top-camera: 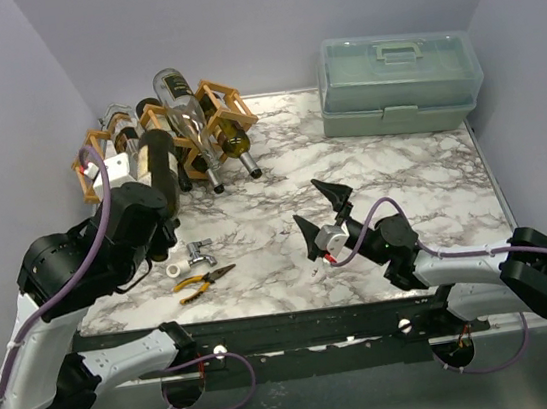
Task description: Put the wine bottle on the wine rack
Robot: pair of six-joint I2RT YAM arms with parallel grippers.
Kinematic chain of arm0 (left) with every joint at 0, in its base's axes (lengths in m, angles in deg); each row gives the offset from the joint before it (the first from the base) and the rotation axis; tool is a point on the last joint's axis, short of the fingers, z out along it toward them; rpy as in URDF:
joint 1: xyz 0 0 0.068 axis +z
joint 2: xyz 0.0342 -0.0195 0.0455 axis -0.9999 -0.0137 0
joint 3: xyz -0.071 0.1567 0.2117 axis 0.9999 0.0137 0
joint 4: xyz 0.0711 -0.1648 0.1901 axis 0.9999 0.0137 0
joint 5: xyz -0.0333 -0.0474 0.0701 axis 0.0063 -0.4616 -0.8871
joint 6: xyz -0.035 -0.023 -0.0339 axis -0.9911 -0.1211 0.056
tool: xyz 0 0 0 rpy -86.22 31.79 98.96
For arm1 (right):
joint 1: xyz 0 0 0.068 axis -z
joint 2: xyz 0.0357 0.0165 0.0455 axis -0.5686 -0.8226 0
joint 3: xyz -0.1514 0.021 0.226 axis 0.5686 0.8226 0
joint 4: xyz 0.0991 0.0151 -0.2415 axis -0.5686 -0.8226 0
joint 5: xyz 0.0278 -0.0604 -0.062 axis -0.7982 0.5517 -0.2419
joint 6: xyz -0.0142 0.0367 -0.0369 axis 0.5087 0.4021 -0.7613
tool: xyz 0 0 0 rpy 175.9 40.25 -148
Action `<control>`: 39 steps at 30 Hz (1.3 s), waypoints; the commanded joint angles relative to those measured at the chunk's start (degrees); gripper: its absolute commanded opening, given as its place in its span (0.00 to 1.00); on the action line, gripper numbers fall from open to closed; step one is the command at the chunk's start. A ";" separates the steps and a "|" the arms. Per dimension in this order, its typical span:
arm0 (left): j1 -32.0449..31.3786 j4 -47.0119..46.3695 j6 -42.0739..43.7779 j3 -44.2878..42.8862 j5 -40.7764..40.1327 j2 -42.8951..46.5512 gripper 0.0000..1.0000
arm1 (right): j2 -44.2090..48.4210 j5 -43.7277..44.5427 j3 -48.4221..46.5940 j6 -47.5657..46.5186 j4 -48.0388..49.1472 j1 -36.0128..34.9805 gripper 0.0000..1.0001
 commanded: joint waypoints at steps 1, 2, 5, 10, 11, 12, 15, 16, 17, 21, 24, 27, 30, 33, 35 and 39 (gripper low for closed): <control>0.39 -5.96 1.74 -6.11 -23.59 -1.19 0.00 | -0.23 0.68 0.27 1.03 1.96 0.13 1.00; 0.37 -5.35 1.60 -6.48 -27.34 -1.82 0.00 | -0.27 0.73 0.27 1.04 2.04 0.12 1.00; 0.34 -2.42 -0.43 -6.42 -34.29 -3.81 0.00 | -0.49 0.81 0.26 1.10 2.33 0.13 1.00; 2.58 5.94 -8.67 -1.80 -37.23 -6.36 0.00 | -0.56 0.55 0.27 1.19 2.48 0.10 1.00; 4.00 5.88 -9.51 -0.29 -36.05 -6.02 0.00 | -0.62 0.54 0.23 1.19 2.58 0.12 1.00; 5.26 5.94 -10.45 1.83 -35.37 -5.59 0.00 | -0.69 0.58 0.21 1.32 2.67 0.12 1.00; 9.33 4.19 -12.26 8.81 -32.52 -4.15 0.00 | -0.48 0.25 0.28 1.49 2.66 0.13 1.00; 10.50 2.68 -11.58 11.36 -30.92 -3.79 0.00 | -0.41 0.24 0.27 1.58 2.66 0.17 1.00; 11.35 0.43 -10.58 13.75 -29.43 -3.40 0.00 | -0.27 0.24 0.36 1.59 2.66 0.12 1.00; 14.83 -9.61 -4.62 19.65 -22.11 -0.72 0.00 | 0.20 -0.17 0.45 1.67 2.41 0.08 1.00; 18.37 -12.19 -2.72 22.58 -17.61 0.20 0.00 | 0.64 -0.03 0.62 1.63 2.31 0.13 1.00; 21.74 -17.03 0.61 26.31 -12.02 2.03 0.00 | 1.30 0.22 0.80 1.63 2.41 0.12 1.00; 25.60 -18.37 2.02 27.73 -7.72 2.82 0.00 | 1.29 0.24 0.78 1.66 2.49 0.13 1.00; 27.89 -19.78 3.78 27.98 -3.59 3.21 0.00 | 0.96 -0.07 0.75 1.76 2.44 0.13 1.00; 29.02 -21.43 5.58 28.39 -2.52 3.34 0.00 | 0.83 -0.02 0.71 1.76 2.51 0.12 1.00; 32.55 -26.55 9.39 31.67 1.38 4.00 0.00 | 0.98 -0.11 0.84 1.80 2.80 0.13 1.00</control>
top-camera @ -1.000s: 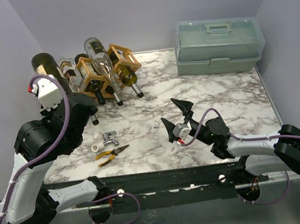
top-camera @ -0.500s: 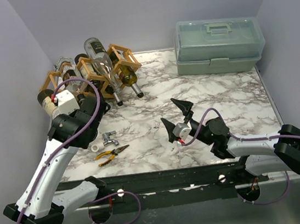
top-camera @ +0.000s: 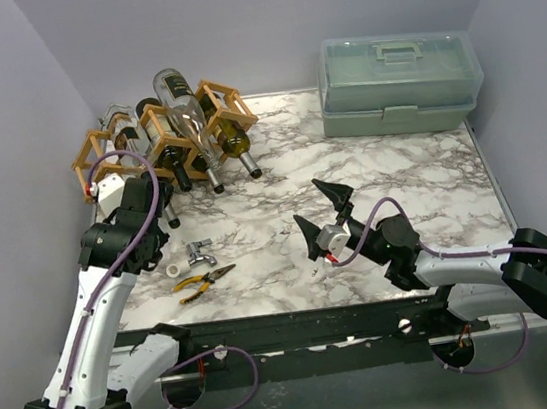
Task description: Put the wine bottle on the wine rack
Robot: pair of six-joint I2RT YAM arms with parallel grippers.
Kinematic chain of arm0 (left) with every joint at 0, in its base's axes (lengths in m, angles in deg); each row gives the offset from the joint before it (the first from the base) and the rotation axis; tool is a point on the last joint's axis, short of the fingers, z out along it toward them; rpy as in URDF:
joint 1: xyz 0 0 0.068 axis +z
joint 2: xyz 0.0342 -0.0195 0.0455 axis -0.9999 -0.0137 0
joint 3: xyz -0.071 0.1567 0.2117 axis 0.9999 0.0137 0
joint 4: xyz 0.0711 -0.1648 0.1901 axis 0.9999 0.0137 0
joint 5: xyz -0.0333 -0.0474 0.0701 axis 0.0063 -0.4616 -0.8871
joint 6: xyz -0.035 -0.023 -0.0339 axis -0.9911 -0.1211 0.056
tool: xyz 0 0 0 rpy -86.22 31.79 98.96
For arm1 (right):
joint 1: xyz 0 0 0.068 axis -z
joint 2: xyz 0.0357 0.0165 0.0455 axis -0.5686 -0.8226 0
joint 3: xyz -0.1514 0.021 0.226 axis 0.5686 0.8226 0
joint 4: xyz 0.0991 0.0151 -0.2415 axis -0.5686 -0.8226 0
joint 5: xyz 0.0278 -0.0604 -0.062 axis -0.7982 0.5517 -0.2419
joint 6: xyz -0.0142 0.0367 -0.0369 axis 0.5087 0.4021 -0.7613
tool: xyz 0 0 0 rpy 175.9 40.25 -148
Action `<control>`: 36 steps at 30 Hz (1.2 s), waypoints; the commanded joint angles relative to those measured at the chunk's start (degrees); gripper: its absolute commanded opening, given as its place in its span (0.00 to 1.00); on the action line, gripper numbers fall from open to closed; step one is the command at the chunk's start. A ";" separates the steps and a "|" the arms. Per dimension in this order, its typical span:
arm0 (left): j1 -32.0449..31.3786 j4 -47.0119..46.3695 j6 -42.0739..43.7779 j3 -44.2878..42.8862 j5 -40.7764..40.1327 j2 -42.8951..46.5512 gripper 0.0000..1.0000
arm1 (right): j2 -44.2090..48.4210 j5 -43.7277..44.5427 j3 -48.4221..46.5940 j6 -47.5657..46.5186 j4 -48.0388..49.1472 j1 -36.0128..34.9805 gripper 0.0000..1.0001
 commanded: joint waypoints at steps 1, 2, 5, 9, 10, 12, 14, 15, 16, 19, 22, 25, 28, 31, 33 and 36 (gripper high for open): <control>4.64 -12.85 6.82 3.43 5.23 2.53 0.00 | 0.51 -0.09 0.67 1.20 2.67 0.13 1.00; 6.32 -14.32 7.73 4.66 6.92 2.59 0.00 | 0.51 -0.01 0.64 1.27 2.70 0.10 1.00; 10.59 -19.05 11.52 7.35 10.66 3.46 0.00 | 0.50 0.00 0.78 1.36 2.99 0.11 1.00; 12.34 -26.13 15.80 11.19 13.47 6.62 0.00 | 0.11 -0.18 0.73 1.48 3.35 0.12 1.00; 12.35 -27.20 16.35 11.85 13.32 7.35 0.00 | -0.10 -0.12 0.82 1.48 3.66 0.13 1.00; 12.33 -27.54 16.82 12.55 13.17 8.09 0.00 | -0.22 -0.01 0.95 1.46 4.11 0.09 1.00; 12.33 -27.54 17.07 12.91 14.25 8.95 0.00 | -0.21 -0.09 0.99 1.48 4.27 0.12 1.00; 12.34 -27.34 16.84 12.81 14.86 9.38 0.00 | -0.10 -0.09 0.98 1.48 4.25 0.13 1.00; 12.38 -26.93 16.58 12.51 15.51 10.02 0.00 | -0.13 -0.09 0.95 1.52 4.29 0.13 1.00; 12.36 -24.94 16.38 10.92 15.37 10.99 0.00 | -0.22 -0.20 0.95 1.55 4.26 0.11 1.00; 12.33 -24.02 18.18 10.70 12.49 10.95 0.00 | -0.31 -0.26 1.04 1.72 4.53 0.13 1.00; 12.33 -25.24 19.88 11.92 8.97 11.37 0.00 | -0.30 -0.35 1.04 1.83 4.68 0.08 1.00; 12.37 -30.08 23.47 14.90 7.00 12.38 0.00 | -0.10 -0.53 1.15 2.01 4.77 0.13 1.00; 12.40 -34.96 27.48 17.58 4.50 13.13 0.00 | 0.13 -0.53 1.28 2.09 5.00 0.13 1.00; 12.32 -36.83 29.50 18.43 3.60 12.49 0.00 | 0.35 -0.61 1.39 2.25 5.29 0.13 1.00; 12.39 -41.60 32.68 20.82 4.73 11.86 0.00 | 0.48 -0.79 1.57 2.43 5.63 0.12 1.00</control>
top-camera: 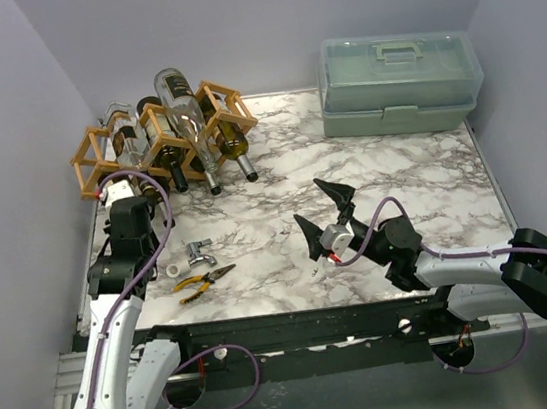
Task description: Put the wine bottle on the wine rack
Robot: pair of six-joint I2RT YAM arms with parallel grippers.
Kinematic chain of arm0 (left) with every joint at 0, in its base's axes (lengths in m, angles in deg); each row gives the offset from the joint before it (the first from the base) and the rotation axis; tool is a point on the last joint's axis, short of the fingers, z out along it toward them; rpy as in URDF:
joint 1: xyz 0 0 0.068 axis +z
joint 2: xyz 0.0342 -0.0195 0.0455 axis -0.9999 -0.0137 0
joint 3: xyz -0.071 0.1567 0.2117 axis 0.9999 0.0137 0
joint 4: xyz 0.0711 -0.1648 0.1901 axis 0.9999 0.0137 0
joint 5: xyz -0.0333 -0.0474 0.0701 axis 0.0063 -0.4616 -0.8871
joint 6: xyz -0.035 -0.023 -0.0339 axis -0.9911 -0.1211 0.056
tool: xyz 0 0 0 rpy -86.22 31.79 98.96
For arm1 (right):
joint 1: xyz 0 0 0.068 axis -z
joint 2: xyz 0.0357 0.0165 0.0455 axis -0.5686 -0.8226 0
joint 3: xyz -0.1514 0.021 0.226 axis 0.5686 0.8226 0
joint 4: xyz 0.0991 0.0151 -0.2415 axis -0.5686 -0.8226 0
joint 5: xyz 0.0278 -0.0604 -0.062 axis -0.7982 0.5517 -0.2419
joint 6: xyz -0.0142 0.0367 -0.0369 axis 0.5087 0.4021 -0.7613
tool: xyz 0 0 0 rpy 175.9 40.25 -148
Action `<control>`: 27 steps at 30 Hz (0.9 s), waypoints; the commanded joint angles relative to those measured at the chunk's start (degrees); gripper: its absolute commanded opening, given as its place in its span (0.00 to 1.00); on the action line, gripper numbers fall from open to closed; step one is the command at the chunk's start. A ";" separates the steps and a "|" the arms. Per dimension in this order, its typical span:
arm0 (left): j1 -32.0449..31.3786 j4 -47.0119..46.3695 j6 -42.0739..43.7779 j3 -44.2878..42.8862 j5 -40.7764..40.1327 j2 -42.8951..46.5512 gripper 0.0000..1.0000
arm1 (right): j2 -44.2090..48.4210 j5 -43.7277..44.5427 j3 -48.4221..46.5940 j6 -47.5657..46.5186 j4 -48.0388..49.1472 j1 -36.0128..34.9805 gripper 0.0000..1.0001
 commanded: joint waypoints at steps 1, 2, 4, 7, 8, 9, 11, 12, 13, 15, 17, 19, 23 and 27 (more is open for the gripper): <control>0.30 -16.56 7.27 2.07 -4.36 0.55 0.00 | 0.44 -0.77 0.98 1.33 3.35 0.08 1.00; 0.27 -18.09 8.28 2.96 -3.90 0.79 0.00 | 0.33 -0.78 0.96 1.31 3.33 0.08 1.00; 0.28 -22.18 10.83 5.37 -4.06 1.69 0.00 | 0.22 -0.77 0.96 1.33 3.56 0.13 1.00; 0.52 -28.91 15.68 8.37 -5.25 2.56 0.00 | 0.11 -0.86 1.07 1.40 3.79 0.09 1.00; 0.67 -30.35 16.36 8.72 -5.54 2.39 0.00 | -0.02 -0.92 1.07 1.42 3.86 0.12 1.00; 0.95 -31.33 16.62 8.78 -4.98 1.96 0.00 | -0.04 -0.95 1.06 1.48 3.86 0.13 1.00; 1.51 -33.07 17.74 8.74 -4.76 0.20 0.00 | -0.09 -0.97 0.98 1.51 3.86 0.10 1.00; 2.12 -33.98 18.50 8.88 -4.68 -0.82 0.00 | -0.13 -0.95 0.98 1.46 3.91 0.10 1.00; 2.84 -34.84 18.49 9.10 -4.35 -1.38 0.00 | -0.14 -0.95 1.06 1.44 3.82 0.12 1.00; 4.61 -37.86 18.61 10.46 -2.11 -1.68 0.00 | -0.05 -0.85 1.06 1.42 3.86 0.12 1.00; 6.60 -39.92 18.21 11.23 -0.66 -2.66 0.00 | 0.12 -0.85 1.15 1.35 3.88 0.12 1.00; 9.90 -41.20 17.62 11.18 1.27 -4.30 0.00 | 0.17 -0.86 1.10 1.40 3.76 0.10 1.00; 12.66 -46.36 17.21 11.35 4.50 -6.70 0.00 | -0.19 -0.86 1.07 1.46 3.86 0.08 1.00; 14.61 -50.84 15.47 10.27 7.81 -11.11 0.00 | -0.60 -0.86 0.98 1.44 4.05 0.13 1.00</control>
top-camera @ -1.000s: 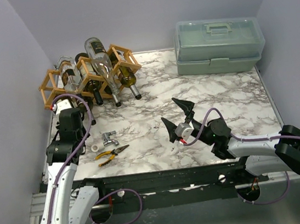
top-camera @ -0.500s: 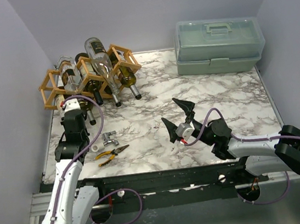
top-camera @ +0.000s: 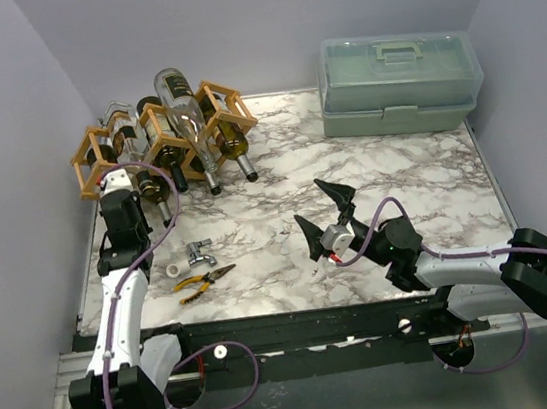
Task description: Put the wine bottle on the wine rack
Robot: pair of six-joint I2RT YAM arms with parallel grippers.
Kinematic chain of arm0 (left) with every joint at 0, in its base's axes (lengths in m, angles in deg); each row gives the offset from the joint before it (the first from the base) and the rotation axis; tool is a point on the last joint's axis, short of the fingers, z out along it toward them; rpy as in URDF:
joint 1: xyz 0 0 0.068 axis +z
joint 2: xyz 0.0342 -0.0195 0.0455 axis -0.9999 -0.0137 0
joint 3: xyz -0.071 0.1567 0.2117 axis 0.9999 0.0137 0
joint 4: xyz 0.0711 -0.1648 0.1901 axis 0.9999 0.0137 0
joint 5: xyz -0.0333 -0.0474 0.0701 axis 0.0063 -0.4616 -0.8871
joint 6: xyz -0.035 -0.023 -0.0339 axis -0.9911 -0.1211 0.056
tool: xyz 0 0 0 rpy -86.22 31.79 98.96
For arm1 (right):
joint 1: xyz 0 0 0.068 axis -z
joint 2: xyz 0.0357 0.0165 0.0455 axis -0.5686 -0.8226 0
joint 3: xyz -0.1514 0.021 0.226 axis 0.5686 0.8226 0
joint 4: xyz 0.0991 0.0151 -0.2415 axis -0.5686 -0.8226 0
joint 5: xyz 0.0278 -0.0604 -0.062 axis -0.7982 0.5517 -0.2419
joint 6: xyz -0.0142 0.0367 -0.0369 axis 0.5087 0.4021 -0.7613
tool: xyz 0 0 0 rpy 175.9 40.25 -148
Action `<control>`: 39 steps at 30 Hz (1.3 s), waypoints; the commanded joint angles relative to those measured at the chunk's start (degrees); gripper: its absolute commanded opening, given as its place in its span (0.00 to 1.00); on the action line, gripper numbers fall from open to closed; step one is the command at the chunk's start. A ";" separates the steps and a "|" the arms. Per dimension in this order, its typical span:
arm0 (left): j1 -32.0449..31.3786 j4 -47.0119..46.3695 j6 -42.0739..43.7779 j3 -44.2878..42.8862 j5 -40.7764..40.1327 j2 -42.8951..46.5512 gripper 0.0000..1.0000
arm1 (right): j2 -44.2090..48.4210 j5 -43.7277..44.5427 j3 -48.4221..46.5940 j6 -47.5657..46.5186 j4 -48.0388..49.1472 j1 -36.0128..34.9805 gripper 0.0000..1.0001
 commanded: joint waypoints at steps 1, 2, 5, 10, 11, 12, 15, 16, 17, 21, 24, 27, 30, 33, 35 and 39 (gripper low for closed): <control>2.94 -18.07 -1.98 -2.78 1.82 -3.48 0.00 | -0.64 -0.73 0.53 1.06 3.32 0.13 1.00; 3.43 -18.72 -1.97 -3.10 2.53 -4.34 0.00 | -0.71 -0.64 0.54 0.93 3.45 0.06 1.00; 4.22 -21.61 -1.12 -3.97 3.28 -7.27 0.00 | -0.53 -0.63 0.54 1.19 3.32 0.15 1.00; 5.07 -21.71 -1.05 -6.91 5.07 -12.43 0.00 | -0.28 -0.96 0.03 2.32 2.30 0.08 1.00; 5.09 -21.88 -1.42 -6.79 5.47 -12.89 0.00 | -0.10 -1.07 -0.14 2.81 2.03 0.12 1.00; 5.09 -22.56 -1.33 -6.58 5.96 -13.39 0.00 | 0.14 -1.26 -0.23 3.21 1.64 0.13 1.00; 5.09 -23.38 -0.67 -7.21 4.93 -16.18 0.00 | 0.53 -1.43 -0.42 3.41 0.97 0.13 1.00; 5.17 -23.48 -0.63 -7.42 4.85 -16.96 0.00 | 0.48 -1.39 -0.45 3.44 0.97 0.13 1.00; 5.18 -23.30 -0.75 -7.60 5.15 -17.34 0.00 | 0.44 -1.39 -0.47 3.40 0.94 0.14 1.00; 5.18 -22.32 -4.45 -6.22 2.85 -15.72 0.32 | 0.70 -2.12 -0.92 4.44 -0.59 0.11 1.00; 5.11 -18.51 -5.49 -6.65 1.54 -14.62 0.73 | 0.95 -2.48 -2.15 7.94 -1.72 0.10 1.00; 5.14 -15.44 -6.88 -7.25 -0.35 -13.70 0.88 | 1.90 -3.29 -4.36 11.26 -6.00 0.13 1.00; 5.09 -12.92 -8.33 -7.15 -0.02 -11.28 0.91 | 3.82 -2.54 -7.32 17.36 -10.95 0.11 1.00; 5.09 -7.57 -10.66 -7.86 0.60 -8.77 0.92 | 6.81 -1.70 -10.43 23.87 -16.94 0.13 1.00; 5.07 -2.02 -12.37 -8.21 0.64 -7.11 0.93 | 9.01 -0.69 -11.73 27.96 -19.97 0.13 1.00; 5.11 8.19 -16.35 -10.30 -0.89 -3.30 0.95 | 13.89 9.52 -15.10 41.53 -28.30 0.07 1.00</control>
